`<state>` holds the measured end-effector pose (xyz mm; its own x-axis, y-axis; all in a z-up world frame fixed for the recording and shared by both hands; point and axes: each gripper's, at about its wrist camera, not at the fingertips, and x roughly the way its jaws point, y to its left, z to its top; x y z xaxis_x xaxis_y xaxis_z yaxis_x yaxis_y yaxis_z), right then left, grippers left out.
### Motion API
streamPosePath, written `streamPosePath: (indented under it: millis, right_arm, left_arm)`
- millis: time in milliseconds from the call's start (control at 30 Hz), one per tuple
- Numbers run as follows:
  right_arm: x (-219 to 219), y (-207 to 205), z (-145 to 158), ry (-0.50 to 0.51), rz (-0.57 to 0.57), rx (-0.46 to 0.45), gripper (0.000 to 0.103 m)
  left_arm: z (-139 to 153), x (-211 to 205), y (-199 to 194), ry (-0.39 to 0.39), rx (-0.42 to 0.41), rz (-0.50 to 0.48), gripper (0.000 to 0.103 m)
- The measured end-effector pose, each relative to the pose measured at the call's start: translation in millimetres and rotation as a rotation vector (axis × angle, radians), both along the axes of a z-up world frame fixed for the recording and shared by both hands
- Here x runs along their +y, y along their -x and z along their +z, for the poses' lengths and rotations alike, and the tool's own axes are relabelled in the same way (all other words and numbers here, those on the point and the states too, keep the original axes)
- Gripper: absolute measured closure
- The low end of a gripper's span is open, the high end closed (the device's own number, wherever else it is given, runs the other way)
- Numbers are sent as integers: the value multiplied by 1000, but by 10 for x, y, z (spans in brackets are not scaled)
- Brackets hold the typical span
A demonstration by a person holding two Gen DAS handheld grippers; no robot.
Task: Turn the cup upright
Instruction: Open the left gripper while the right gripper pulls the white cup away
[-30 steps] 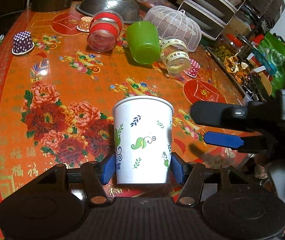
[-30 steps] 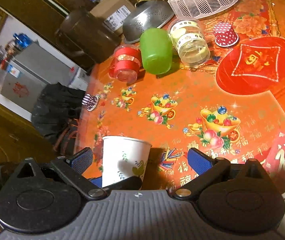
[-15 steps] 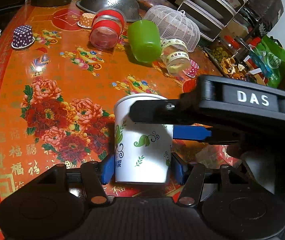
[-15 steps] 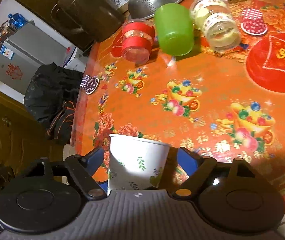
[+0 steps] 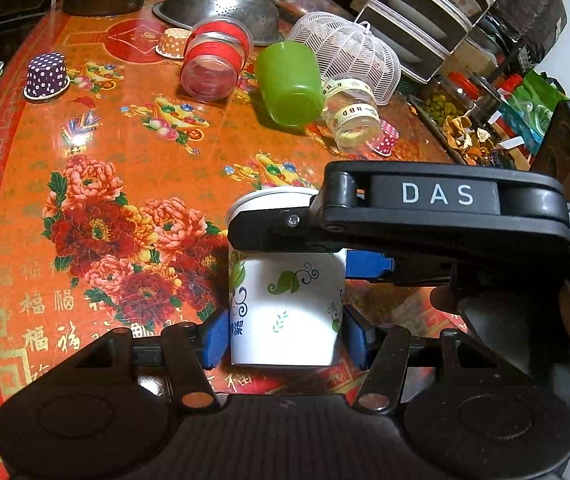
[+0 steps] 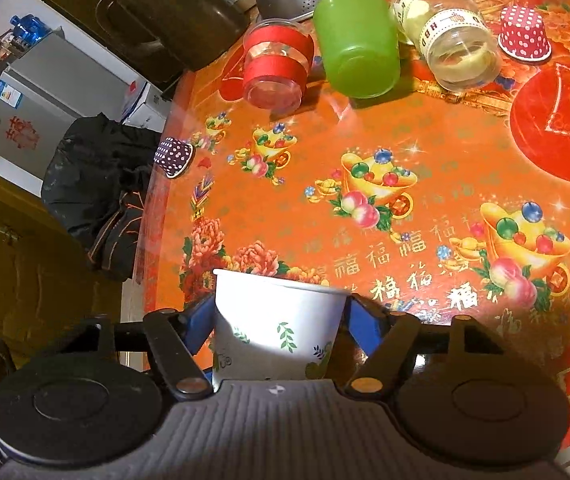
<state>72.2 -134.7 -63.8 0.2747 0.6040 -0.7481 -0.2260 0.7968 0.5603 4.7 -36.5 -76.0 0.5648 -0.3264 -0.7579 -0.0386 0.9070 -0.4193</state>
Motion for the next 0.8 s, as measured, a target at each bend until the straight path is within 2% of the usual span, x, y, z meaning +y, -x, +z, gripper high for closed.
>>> streamPosePath:
  millis: [133,200,233,267,333,533,633,700,800]
  right_arm:
    - [-18,10,-13,-14,5,-8,36]
    - [-27,15,-15,-21,11,-11,36]
    - [-39,19,-15,-23,11,-13,36]
    - [-45,17,-18,-27,10,-11,36]
    - [-57,12,-20,-33,8,-8,36]
    - [-113,24,-15,-42,8,-13,36]
    - [-162,35,-16,-48,-1,-24,36]
    - [-189,49,-8,-52,-6,-41,36]
    - [-234,137,70,-45,-22,-119,36]
  left_arm:
    - [11,-43,5,-29,-8,-20,41]
    - [9,-77,33,-35,-28,-32,28]
    - [7,-82,47,-21,-40,-36,14]
    - [7,-84,67,-3,-55,-43,8]
    - [27,-88,114,-6,-87,-55,6]
    - [72,23,458,-115,-139,-82,3]
    - [65,257,670,-78,-163,-65,3]
    - [73,427,771,-63,-183,-17,3]
    - [107,652,856,-51,-225,53,3]
